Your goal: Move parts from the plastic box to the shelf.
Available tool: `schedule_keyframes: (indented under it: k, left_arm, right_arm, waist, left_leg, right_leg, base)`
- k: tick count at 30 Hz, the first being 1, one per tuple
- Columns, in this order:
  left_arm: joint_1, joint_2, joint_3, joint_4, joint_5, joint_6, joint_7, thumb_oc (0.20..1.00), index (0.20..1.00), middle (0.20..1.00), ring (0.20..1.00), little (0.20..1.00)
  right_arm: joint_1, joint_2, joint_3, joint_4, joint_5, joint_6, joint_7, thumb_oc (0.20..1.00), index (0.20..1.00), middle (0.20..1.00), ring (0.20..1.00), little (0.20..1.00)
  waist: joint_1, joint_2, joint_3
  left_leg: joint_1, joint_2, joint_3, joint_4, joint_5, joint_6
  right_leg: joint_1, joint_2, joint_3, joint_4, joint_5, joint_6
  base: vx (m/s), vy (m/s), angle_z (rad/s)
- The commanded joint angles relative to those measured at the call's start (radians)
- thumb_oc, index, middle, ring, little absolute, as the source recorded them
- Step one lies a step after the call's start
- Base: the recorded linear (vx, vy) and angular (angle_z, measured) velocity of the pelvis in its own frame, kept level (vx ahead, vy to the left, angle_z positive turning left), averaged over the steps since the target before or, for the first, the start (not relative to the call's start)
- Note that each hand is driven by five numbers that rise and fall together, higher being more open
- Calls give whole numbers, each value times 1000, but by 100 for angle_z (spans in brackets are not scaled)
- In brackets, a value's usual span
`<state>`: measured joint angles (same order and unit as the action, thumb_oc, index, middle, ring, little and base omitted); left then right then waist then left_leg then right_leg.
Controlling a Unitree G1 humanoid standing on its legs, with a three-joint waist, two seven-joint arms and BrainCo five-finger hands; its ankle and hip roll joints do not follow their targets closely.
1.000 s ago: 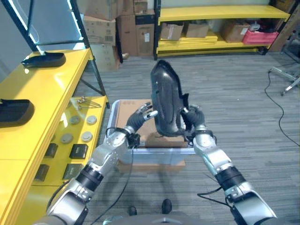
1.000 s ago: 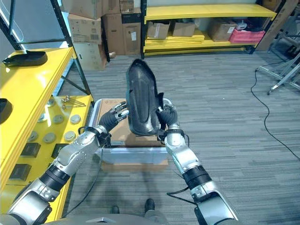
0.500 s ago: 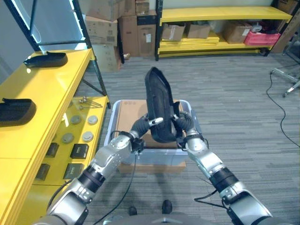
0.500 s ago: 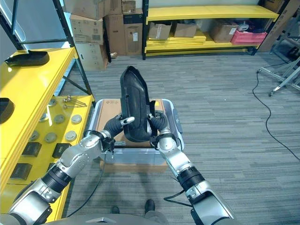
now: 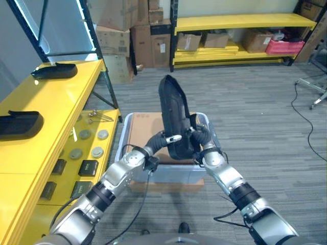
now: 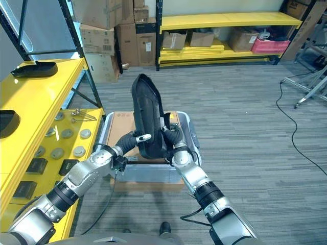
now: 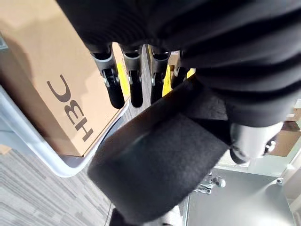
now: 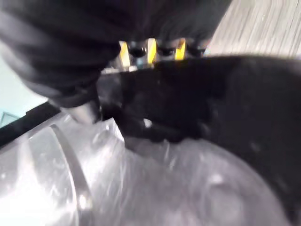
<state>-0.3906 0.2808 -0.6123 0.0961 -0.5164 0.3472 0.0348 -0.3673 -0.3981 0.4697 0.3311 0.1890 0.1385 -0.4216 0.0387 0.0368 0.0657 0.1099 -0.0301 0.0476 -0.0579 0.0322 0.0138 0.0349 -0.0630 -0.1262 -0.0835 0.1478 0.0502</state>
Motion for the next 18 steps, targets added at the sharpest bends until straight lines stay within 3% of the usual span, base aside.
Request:
schedule_keyframes:
  k: [1,18]
  left_arm:
    - [-139,-84,-113,65,16,-86,-45,200,200,200,200,200]
    - [-133,-108,-105,43,-8,-170,7,200,200,200,200,200]
  right_arm:
    - [-172,90,58,-16,-25,-71,23,200,200,200,200,200]
    - [-167,124,50,-3,71,-79,4,200,200,200,200,200]
  waist:
    - [16,-12,-28]
    - [21,-14,-27]
  left_leg:
    - [-14,43,0,13,-61,-19]
    - [-7,42,-7,16,-64,-19]
  right_leg:
    - [50,-73,-26,1,-94,102]
    - [60,-72,-33,4,-99,98]
  base:
    - [0,0,0]
    - [0,0,0]
